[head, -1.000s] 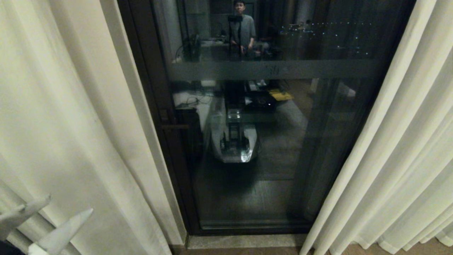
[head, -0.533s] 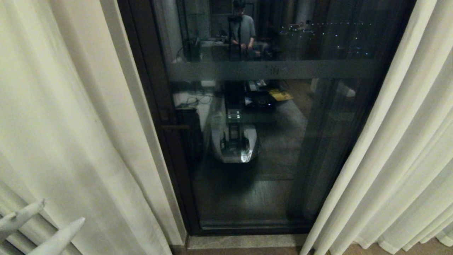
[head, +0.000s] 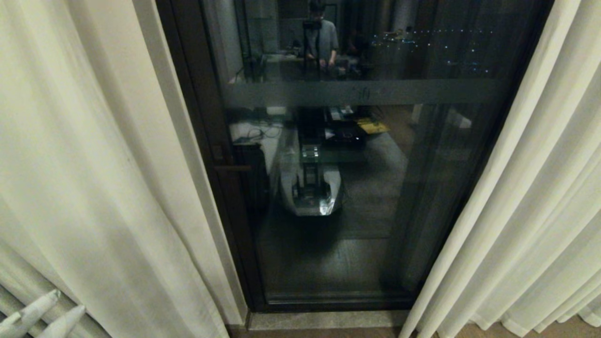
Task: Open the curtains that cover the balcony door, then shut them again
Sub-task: Pull the inner curtains open on both sides
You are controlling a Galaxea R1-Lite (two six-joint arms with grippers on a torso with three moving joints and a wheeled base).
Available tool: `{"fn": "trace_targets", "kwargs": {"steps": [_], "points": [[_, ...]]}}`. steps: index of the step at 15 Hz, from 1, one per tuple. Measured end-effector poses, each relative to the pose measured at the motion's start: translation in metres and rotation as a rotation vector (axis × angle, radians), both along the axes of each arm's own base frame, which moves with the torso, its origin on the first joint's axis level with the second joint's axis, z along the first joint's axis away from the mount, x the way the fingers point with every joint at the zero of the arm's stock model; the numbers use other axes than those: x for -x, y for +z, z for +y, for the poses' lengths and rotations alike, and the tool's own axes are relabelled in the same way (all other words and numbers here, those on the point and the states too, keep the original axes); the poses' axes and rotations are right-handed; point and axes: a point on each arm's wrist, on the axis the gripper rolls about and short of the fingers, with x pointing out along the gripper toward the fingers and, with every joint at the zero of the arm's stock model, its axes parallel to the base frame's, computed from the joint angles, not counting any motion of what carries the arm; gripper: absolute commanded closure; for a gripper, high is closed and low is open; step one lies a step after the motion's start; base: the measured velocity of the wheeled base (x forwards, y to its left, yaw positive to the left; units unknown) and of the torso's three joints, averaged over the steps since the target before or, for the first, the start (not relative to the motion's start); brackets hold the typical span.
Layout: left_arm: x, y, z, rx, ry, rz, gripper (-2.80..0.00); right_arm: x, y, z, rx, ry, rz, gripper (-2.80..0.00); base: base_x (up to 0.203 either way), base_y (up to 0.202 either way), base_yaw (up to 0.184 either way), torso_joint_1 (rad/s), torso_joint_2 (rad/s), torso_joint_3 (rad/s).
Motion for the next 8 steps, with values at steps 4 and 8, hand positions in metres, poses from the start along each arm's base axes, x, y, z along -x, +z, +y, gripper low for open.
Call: {"fn": "trace_targets", "kwargs": {"steps": [4,8], "points": [[0.013,-0.013,0.000,0.000,0.001,0.018,0.00,0.000,0.000,0.000,0.000,0.000,0.000,0.00,0.000,0.000,0.000,0.000,0.00,0.000],[0.018,-0.017,0.001,0.000,-0.001,-0.003,0.00,0.000,0.000,0.000,0.000,0.000,0.000,0.00,0.000,0.000,0.000,0.000,0.00,0.000]]}}
